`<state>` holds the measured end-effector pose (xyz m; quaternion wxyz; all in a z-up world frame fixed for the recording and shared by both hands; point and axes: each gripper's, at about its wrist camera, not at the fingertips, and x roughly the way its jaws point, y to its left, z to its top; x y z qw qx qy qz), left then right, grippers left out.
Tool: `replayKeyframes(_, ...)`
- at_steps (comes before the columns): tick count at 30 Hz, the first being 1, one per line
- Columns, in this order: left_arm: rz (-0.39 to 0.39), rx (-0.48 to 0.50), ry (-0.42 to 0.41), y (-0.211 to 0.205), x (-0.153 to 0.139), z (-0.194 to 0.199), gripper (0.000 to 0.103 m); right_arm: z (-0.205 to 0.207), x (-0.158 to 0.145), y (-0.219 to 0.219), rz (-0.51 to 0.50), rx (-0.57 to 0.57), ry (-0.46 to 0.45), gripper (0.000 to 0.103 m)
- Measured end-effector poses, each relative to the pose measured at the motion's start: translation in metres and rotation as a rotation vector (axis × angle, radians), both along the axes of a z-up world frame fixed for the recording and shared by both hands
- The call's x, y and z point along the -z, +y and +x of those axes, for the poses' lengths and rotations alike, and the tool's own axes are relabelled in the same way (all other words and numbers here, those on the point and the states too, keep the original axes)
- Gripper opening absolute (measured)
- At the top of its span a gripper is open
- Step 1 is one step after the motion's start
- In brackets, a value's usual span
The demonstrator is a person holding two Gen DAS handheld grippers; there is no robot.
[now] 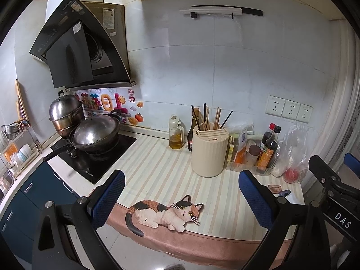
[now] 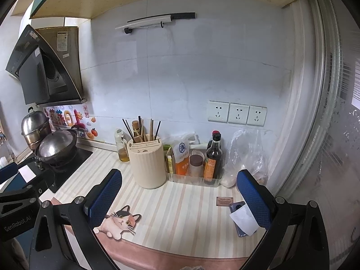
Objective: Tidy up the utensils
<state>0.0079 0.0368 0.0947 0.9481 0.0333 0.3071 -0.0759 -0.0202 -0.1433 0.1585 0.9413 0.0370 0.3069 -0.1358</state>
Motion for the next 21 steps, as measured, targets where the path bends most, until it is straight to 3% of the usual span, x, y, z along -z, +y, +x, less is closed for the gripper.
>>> replayKeyframes(21, 0.002, 0.003, 0.001, 0.0011, -0.0008, 0.0072, 0.103, 0.0077, 0.0021, 0.0019, 0.003, -0.002, 0.006, 0.103)
